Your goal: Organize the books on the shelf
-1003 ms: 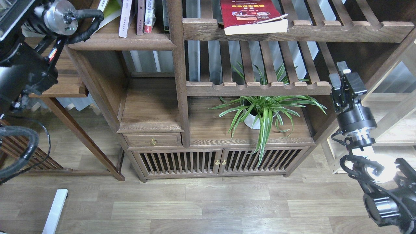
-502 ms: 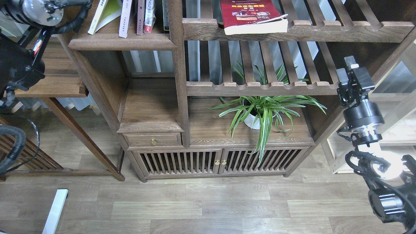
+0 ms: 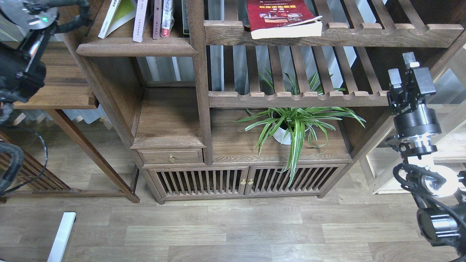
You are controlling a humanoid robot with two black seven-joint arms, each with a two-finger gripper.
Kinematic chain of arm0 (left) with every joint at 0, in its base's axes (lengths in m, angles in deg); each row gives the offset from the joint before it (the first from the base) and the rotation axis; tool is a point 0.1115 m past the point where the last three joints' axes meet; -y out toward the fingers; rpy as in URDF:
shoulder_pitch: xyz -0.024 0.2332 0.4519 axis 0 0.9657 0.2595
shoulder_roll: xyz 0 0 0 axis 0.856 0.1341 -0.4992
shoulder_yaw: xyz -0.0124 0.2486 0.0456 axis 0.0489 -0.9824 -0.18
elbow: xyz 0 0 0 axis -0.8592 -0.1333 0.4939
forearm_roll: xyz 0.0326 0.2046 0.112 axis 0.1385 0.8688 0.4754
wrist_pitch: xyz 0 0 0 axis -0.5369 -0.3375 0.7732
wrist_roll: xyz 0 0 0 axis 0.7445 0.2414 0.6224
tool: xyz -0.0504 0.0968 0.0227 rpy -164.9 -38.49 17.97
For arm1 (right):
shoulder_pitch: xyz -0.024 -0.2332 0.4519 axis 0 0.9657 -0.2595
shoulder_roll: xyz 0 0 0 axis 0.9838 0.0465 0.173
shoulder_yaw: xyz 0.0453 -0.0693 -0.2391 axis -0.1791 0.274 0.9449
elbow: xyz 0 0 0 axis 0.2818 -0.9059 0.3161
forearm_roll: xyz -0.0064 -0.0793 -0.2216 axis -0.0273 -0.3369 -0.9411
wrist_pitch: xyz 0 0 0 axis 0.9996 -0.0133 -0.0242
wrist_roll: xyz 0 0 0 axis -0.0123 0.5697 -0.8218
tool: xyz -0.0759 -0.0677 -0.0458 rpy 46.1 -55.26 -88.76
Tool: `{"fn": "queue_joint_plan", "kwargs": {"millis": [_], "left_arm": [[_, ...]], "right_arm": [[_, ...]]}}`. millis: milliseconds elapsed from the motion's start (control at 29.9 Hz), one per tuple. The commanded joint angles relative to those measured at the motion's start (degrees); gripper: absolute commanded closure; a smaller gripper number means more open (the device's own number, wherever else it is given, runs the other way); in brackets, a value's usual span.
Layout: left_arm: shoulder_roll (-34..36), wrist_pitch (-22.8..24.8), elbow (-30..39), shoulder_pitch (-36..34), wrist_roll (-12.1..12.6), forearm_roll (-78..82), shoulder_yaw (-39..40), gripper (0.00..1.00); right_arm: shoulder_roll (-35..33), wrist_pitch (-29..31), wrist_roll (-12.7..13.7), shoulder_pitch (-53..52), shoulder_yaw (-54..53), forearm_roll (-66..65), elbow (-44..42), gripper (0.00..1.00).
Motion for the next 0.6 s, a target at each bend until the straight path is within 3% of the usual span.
{"fn": "queue_joint_plan", "kwargs": {"millis": [0, 100, 334, 568], "left_arm": [[2.43, 4.31, 2.72, 2.46, -0.99, -1.76, 0.85, 0.01], [2.52, 7.1, 5.89, 6.15, -1.25, -1.93, 2.96, 0.01], [1.12, 7.1, 15.55, 18.71, -1.17, -4.47, 4.72, 0.01], [-4.68, 7.1, 17.32, 24.43, -0.82, -5.01, 4.11, 0.01]], "right_arm": [[0.78, 0.0, 0.0, 0.09, 0.74, 0.01, 1.98, 0.22], [1.57, 0.0, 0.0, 0.09, 2.5, 0.1, 4.0, 0.22], [3.51, 0.0, -0.09, -0.44, 7.33, 0.01, 4.97, 0.22], [5.09, 0.0, 0.0, -4.83, 13.66, 0.01, 6.47, 0.27]]}}
